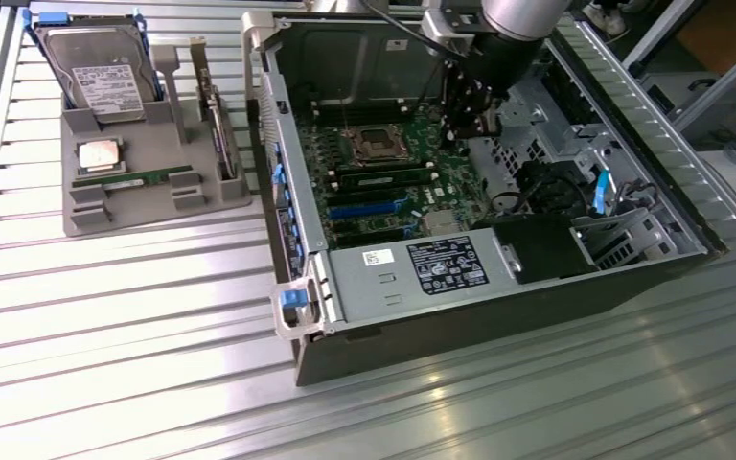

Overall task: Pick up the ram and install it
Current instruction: 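Press down the ram until it locks into place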

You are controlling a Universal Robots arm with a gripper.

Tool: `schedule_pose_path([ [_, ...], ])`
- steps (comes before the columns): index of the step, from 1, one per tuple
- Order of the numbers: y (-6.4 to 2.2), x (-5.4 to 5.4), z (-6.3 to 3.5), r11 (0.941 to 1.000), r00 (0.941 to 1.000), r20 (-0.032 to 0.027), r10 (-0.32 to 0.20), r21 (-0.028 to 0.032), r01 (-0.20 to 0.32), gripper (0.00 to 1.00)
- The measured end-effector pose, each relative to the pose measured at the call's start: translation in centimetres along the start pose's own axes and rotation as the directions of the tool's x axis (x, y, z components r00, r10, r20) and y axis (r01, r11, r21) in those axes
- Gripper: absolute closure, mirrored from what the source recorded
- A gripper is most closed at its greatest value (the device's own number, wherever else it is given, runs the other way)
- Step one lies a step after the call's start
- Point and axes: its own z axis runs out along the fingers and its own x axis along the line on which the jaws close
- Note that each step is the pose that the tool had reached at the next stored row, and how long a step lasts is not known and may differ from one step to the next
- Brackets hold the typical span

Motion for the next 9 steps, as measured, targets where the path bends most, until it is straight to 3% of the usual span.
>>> schedule_pose_path([
  [9, 0.38, 0.1, 1.27, 1.0000, 1.0000, 0.0000, 0.000, 0.0000, 0.000, 0.89],
])
